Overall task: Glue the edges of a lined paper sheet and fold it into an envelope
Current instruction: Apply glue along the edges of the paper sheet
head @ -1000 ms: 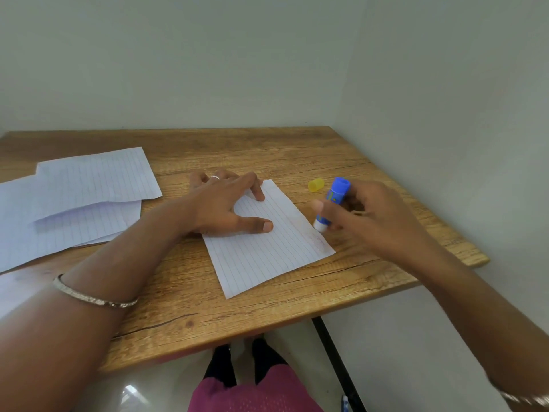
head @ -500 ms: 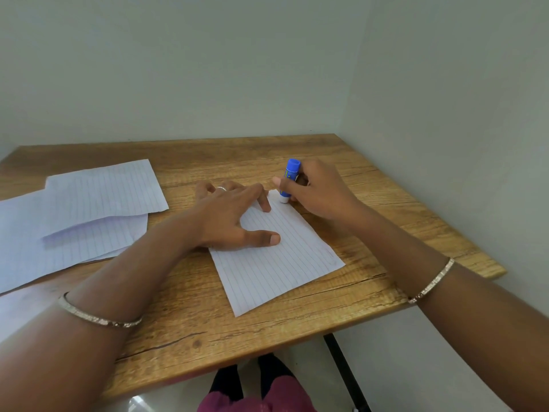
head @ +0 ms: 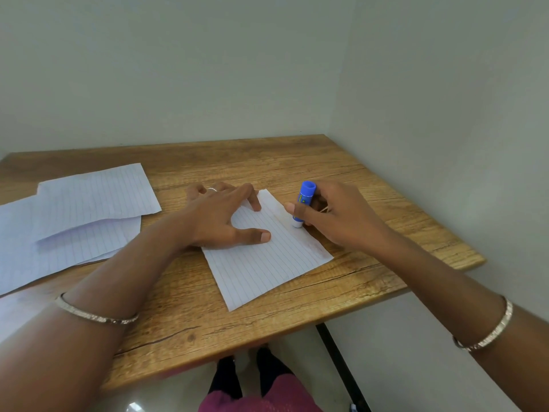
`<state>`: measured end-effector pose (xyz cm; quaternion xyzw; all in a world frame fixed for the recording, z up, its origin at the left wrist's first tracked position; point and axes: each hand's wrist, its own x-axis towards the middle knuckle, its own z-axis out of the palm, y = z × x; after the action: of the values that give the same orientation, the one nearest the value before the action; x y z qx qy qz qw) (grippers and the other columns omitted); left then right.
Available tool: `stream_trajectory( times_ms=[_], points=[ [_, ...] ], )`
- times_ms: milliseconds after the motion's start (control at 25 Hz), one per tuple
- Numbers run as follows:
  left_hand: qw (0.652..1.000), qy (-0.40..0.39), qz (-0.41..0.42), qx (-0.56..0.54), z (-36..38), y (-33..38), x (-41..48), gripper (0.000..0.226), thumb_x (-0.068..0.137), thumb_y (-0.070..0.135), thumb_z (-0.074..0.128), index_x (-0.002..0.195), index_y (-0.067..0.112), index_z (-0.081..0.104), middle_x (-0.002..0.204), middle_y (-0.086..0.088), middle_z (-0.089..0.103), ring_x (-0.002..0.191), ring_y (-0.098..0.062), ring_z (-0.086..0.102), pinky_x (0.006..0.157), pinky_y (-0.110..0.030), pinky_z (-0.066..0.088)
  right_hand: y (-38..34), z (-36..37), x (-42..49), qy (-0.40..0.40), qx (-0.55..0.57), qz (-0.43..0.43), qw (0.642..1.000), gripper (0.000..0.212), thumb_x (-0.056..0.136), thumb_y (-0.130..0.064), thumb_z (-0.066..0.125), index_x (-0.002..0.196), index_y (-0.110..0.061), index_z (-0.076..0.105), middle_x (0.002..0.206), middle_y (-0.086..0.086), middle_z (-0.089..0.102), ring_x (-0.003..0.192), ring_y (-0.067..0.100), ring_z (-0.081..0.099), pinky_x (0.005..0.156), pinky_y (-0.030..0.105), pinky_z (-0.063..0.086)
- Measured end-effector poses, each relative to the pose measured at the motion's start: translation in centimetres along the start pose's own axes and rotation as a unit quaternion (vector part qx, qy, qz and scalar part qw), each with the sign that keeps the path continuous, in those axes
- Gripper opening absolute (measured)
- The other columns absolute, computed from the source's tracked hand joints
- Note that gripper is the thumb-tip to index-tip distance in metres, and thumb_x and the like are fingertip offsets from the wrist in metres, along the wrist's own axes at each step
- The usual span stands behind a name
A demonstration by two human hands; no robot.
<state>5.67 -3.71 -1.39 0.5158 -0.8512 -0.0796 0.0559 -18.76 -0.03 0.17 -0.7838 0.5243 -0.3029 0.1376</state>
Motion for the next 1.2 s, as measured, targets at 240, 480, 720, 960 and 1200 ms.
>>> stream_trajectory(
  times_ms=[240,480,720,960,1200],
  points=[
    [1.0,0.012,-0.011,-0.009,0.1,-0.4,-0.1,0.082,0.055,0.095,0.028,0.119,0.045,0.042,0.156,0.012,0.04,0.145,-0.02,0.031,0.117,-0.056,0.008,0.0,-1.4,-3.5,0.002,0.016,0.02,1.0,0.029,0.092,-0.049,0.068,0.079,-0.023,0.068,0.075,0.0,0.073,0.072,0.015,0.066,0.07,0.034,0.052],
    [0.998,0.053,-0.015,0.003,0.5,-0.6,-0.1,0.086,0.058,0.095,0.028,0.122,0.041,0.047,0.161,0.01,0.031,0.148,-0.025,0.025,0.115,-0.057,0.009,0.4,-2.7,-6.0,0.01,0.031,0.016,0.999,0.027,0.091,-0.053,0.067,0.079,-0.029,0.071,0.075,-0.004,0.074,0.071,0.011,0.067,0.071,0.034,0.056],
    [0.995,0.086,-0.028,0.052,-0.1,0.0,-0.5,0.088,0.058,0.097,0.024,0.117,0.038,0.054,0.167,0.011,0.018,0.151,-0.025,0.019,0.114,-0.061,0.011,-1.8,0.3,-5.6,0.031,0.027,-0.051,0.998,0.024,0.102,-0.043,0.053,0.125,-0.037,0.059,0.093,-0.011,0.073,0.08,0.002,0.069,0.068,0.017,0.05],
    [0.977,0.178,-0.022,0.113,-1.2,0.2,-1.1,0.068,0.083,0.084,0.022,0.087,0.033,0.066,0.132,0.008,0.065,0.133,-0.019,0.049,0.11,-0.056,0.022,-1.8,2.3,-2.9,-0.03,-0.11,-0.097,0.989,0.02,0.104,-0.035,0.051,0.124,-0.037,0.05,0.093,-0.008,0.069,0.068,0.003,0.058,0.053,0.017,0.037],
    [0.996,0.064,0.057,0.02,-0.7,1.0,-1.4,0.065,0.08,0.074,0.044,0.13,0.036,0.056,0.128,0.007,0.065,0.122,-0.015,0.054,0.106,-0.044,0.036,-0.5,0.3,3.7,-0.161,0.049,-0.104,0.98,0.012,0.103,-0.031,0.058,0.113,-0.029,0.065,0.104,-0.015,0.073,0.092,-0.006,0.062,0.08,0.017,0.044]
  ],
)
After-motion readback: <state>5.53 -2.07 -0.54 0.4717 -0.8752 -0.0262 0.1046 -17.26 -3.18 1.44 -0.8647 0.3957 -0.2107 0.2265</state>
